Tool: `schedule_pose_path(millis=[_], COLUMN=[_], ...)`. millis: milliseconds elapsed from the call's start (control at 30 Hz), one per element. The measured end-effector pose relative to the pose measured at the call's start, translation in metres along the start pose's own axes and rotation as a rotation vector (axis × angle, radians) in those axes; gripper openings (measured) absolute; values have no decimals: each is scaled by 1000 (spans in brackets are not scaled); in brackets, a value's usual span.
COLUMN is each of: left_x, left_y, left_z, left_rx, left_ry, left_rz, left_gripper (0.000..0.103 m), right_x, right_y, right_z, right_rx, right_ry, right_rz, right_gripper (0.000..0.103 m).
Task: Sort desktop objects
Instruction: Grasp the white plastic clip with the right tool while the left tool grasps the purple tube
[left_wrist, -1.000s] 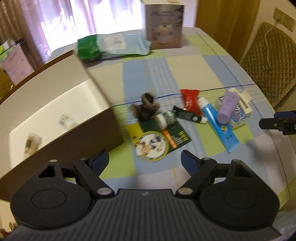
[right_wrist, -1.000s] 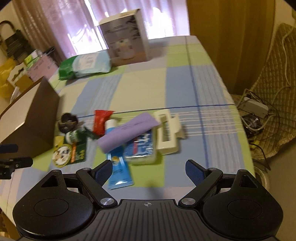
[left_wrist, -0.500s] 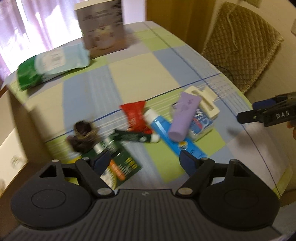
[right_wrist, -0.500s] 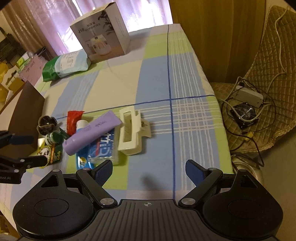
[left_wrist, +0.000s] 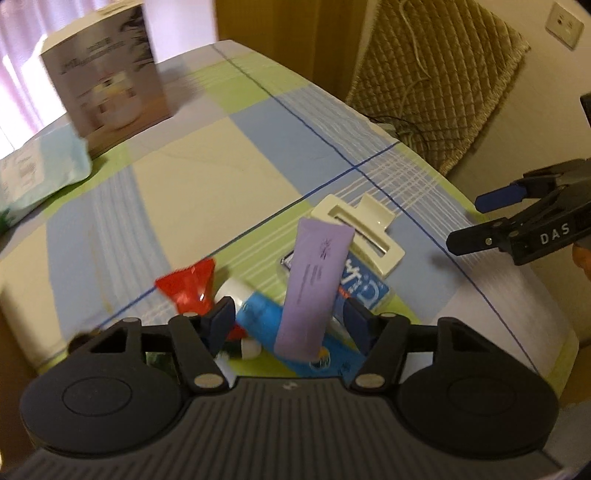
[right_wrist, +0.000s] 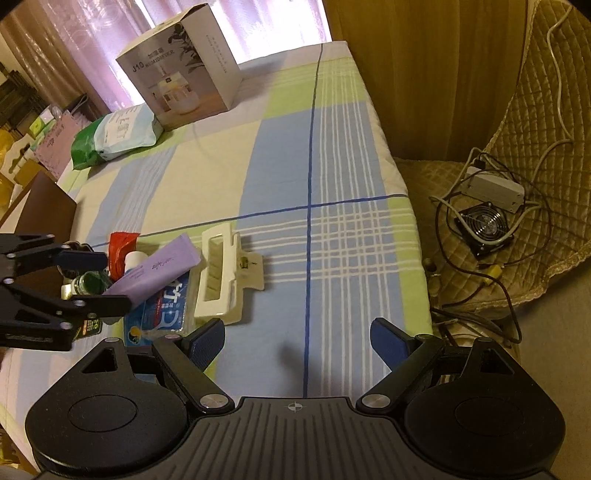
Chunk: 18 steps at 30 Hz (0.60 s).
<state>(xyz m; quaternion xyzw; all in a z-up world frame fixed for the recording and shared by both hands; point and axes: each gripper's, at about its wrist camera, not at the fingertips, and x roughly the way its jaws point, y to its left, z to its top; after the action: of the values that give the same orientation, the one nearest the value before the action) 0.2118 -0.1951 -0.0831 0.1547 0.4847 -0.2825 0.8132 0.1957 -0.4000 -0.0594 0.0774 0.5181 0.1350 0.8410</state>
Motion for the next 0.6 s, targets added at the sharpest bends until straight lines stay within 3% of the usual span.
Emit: schedule_pose_path(millis=[100, 133, 233, 300, 433, 467, 500, 600], left_x=[14, 18, 24, 23, 18, 15, 12, 2], left_y=[-3, -3, 2, 5, 8, 9, 11, 17], left_z=[6, 6, 5, 4, -2, -4, -6, -12], left_rx=[13, 6, -39, -65, -71, -76, -86, -118], left_ry=[25, 33, 44, 39, 32, 30, 26, 10], left_rz=[-19, -27, -68, -90, -61, -54, -49, -33], left_gripper=[59, 47, 30, 28, 27, 27, 27, 27], right_x=[3, 4, 10, 16, 30, 33, 38, 51], right_y=[0, 1, 5, 9, 22, 24, 26, 32], right_z=[5, 7, 14, 19, 28, 30, 32, 37], right_rx=[-1, -3, -12, -23, -61, -68, -69, -75], right_ry=[-1, -2, -7, -7, -10, -7, 5, 36], right_rz=[10, 15, 34, 48, 60, 58, 56, 48], right_gripper=[91, 91, 91, 91, 90, 83, 63, 59])
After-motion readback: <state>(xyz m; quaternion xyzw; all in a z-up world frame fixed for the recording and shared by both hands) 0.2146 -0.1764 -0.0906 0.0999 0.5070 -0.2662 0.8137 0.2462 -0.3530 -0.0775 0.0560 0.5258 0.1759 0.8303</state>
